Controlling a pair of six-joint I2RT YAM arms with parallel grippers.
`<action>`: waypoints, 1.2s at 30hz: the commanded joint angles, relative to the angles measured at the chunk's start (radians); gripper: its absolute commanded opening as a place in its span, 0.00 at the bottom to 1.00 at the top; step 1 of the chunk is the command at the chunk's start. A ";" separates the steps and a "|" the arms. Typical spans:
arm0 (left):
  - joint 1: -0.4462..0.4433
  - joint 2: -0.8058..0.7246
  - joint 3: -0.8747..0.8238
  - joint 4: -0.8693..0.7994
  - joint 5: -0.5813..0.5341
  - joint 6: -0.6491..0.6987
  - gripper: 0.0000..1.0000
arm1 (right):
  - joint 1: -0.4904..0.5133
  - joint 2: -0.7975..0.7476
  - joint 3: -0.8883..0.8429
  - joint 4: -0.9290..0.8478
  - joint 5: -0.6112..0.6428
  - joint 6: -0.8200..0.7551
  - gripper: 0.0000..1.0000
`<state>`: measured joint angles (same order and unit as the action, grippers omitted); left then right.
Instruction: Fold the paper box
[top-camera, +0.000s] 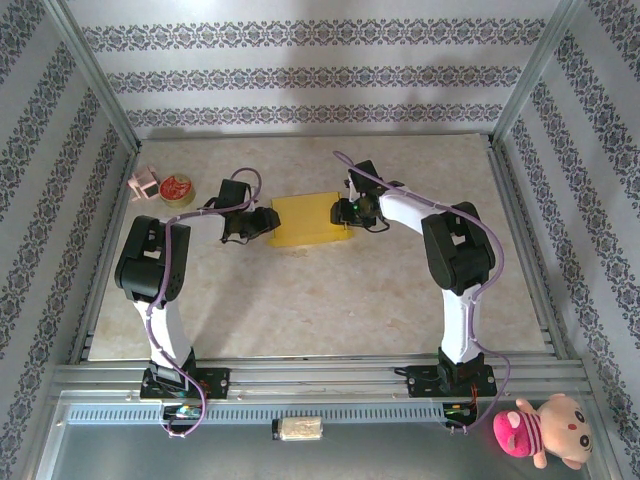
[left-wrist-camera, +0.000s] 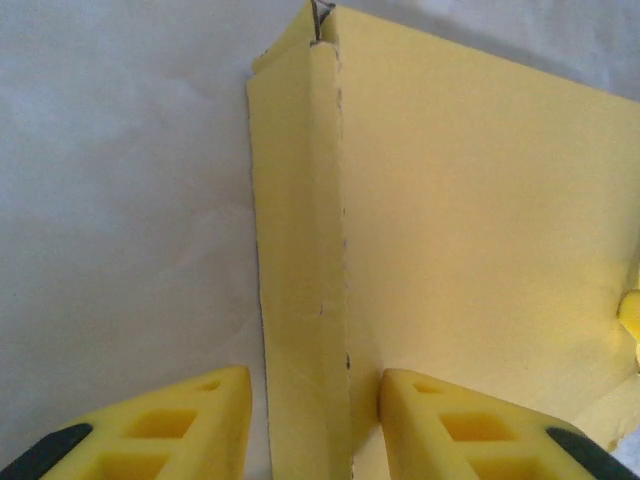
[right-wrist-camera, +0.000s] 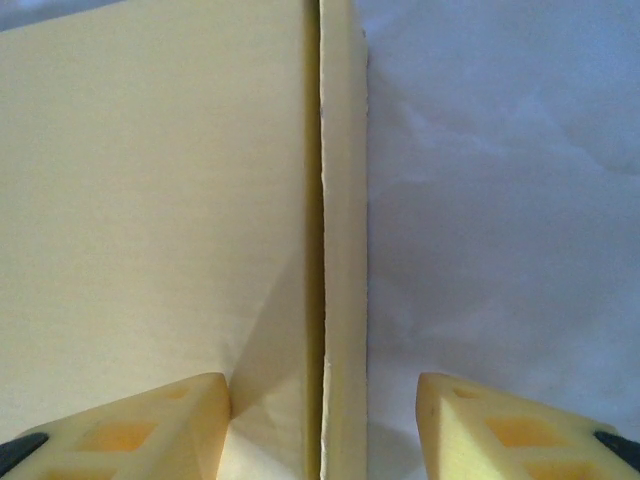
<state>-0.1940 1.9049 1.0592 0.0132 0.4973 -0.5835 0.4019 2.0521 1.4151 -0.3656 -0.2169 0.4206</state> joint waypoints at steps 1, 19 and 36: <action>0.006 0.060 -0.040 -0.032 -0.014 -0.009 0.42 | 0.008 0.023 -0.005 -0.079 0.017 -0.021 0.54; 0.010 -0.036 0.040 -0.030 -0.019 0.005 0.87 | -0.055 -0.019 0.072 -0.031 -0.174 0.113 0.72; 0.011 0.054 -0.040 0.043 0.003 -0.021 0.49 | -0.017 0.088 0.013 -0.062 -0.079 0.038 0.47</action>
<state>-0.1757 1.9118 1.0336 0.0845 0.5068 -0.5961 0.3779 2.0918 1.4498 -0.3672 -0.3416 0.4675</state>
